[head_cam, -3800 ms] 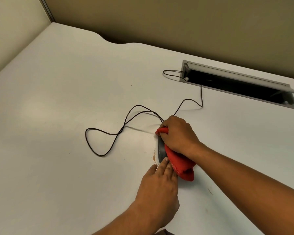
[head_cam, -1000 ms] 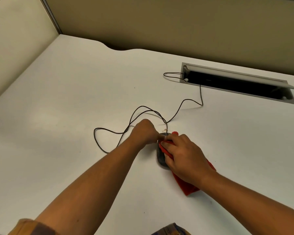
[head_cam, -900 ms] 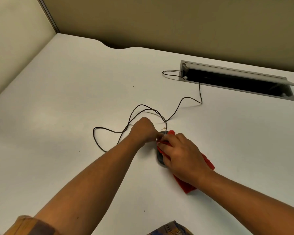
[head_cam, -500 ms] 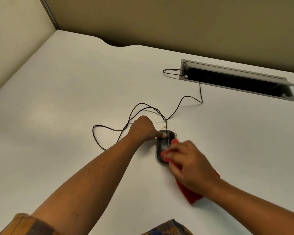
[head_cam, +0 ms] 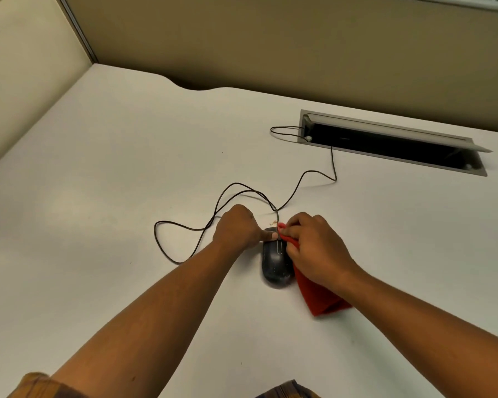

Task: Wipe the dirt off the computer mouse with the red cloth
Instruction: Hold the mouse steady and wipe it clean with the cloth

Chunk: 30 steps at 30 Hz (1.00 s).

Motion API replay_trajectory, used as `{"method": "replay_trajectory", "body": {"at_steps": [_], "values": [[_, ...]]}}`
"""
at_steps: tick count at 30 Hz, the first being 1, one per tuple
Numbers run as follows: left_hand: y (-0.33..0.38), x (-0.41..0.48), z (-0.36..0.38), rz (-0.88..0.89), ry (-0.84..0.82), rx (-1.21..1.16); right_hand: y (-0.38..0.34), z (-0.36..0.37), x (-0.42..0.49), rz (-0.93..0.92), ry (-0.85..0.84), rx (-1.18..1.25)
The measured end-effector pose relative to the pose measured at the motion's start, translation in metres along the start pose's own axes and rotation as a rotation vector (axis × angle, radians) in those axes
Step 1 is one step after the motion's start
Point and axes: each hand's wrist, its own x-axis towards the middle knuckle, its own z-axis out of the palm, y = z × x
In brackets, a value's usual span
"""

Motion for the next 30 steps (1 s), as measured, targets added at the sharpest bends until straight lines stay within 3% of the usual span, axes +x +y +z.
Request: {"method": "replay_trajectory", "body": {"at_steps": [5,11,14,19,24,26,30], "values": [[0.000,-0.001,0.000,-0.009,0.022,0.030,-0.003,0.001,-0.029,0.023,0.022,0.081],[-0.002,-0.004,0.001,-0.012,0.055,0.015,-0.020,0.021,-0.085,-0.136,0.023,-0.001],[-0.001,-0.008,0.000,-0.009,0.055,0.004,-0.020,0.023,-0.093,-0.132,0.011,0.005],[0.008,-0.018,-0.009,0.053,0.081,0.093,-0.018,-0.002,-0.084,-0.062,0.150,0.160],[0.011,-0.067,-0.009,0.106,0.344,-0.331,-0.013,-0.016,-0.089,0.093,0.283,0.312],[0.005,-0.098,0.005,0.143,0.280,-0.446,-0.015,-0.015,-0.096,0.197,0.313,0.432],[-0.007,-0.152,0.034,0.248,-0.102,-0.629,-0.026,-0.017,-0.099,0.316,0.345,0.610]]}}
